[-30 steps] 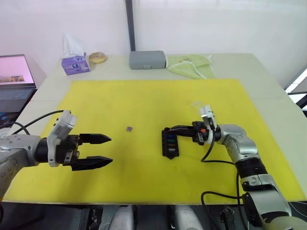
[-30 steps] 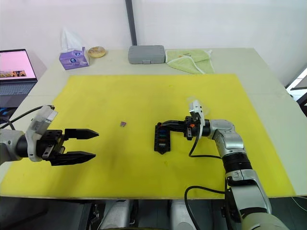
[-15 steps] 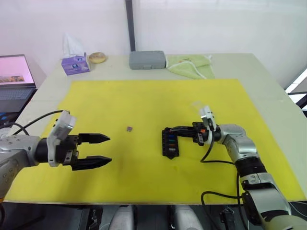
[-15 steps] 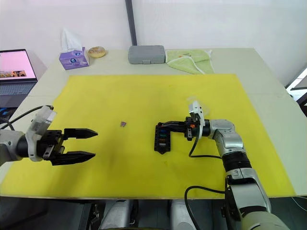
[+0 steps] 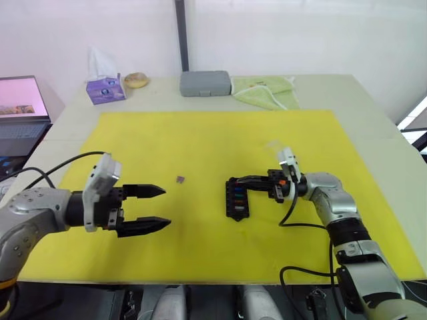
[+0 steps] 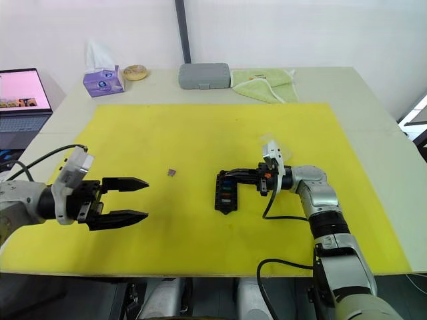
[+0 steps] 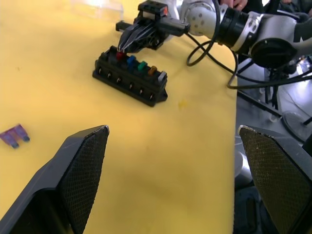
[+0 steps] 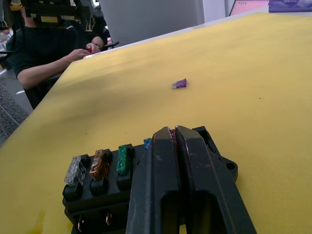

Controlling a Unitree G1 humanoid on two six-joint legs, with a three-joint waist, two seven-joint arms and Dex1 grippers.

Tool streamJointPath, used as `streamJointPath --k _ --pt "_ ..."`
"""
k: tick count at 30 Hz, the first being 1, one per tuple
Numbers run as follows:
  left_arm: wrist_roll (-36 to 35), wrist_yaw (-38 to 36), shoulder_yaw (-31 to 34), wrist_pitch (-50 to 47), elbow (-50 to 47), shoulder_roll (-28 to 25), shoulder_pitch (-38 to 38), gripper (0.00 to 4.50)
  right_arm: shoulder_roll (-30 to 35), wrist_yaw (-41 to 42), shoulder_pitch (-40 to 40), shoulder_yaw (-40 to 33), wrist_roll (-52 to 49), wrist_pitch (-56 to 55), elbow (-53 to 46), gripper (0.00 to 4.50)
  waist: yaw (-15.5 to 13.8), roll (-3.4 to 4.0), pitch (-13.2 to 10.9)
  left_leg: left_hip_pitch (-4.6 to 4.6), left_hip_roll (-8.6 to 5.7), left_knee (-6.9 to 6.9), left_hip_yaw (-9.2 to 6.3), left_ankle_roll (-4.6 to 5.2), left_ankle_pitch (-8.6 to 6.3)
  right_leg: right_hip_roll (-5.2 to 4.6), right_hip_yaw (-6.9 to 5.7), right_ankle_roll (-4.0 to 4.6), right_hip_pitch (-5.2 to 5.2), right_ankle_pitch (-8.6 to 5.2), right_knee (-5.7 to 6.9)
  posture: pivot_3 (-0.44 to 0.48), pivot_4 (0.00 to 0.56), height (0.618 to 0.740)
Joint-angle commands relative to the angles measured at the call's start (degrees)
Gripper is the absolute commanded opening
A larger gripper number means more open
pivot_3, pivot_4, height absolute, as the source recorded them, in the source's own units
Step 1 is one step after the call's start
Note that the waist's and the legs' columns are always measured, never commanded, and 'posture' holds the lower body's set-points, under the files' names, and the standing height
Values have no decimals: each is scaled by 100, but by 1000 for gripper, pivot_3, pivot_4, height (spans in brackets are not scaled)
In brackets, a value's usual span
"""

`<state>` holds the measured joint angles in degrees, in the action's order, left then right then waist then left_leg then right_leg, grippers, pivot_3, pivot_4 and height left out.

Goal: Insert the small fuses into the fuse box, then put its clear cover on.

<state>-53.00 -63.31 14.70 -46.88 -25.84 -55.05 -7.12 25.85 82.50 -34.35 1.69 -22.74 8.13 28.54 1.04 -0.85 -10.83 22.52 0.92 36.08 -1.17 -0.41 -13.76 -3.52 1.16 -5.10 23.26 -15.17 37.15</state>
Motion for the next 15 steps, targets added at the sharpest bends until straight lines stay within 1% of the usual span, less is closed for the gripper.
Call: streamJointPath --k 1,7,10,14,15 --pt "-48 10 21 -11 37 -15 -100 4500 37 -4 -35 -65 6 -62 -27 13 8 0 0 0 0 0 0 0 0 1 0 0 0 0 0 0 150 740" --pt "-30 16 24 2 73 -24 -120 4500 29 16 -46 -59 -7 -58 -25 13 0 0 0 0 0 0 0 0 0 0 0 0 0 0 0 0 150 740" --pt "-37 36 45 8 37 -14 -80 4500 25 7 -44 -74 -14 -70 -32 922 2 0 0 0 0 0 0 0 0 0 0 0 0 0 0 0 150 740" --pt "-47 48 65 12 2 -16 -38 4500 20 11 -28 -93 -53 -17 -78 2806 5 0 0 0 1 0 0 0 0 1 0 0 0 0 0 0 150 740" --pt "-48 51 70 15 -7 -16 -27 4500 15 1 -21 -107 -58 -45 -92 3394 6 0 0 0 1 0 0 0 0 1 0 0 0 0 0 0 150 740"
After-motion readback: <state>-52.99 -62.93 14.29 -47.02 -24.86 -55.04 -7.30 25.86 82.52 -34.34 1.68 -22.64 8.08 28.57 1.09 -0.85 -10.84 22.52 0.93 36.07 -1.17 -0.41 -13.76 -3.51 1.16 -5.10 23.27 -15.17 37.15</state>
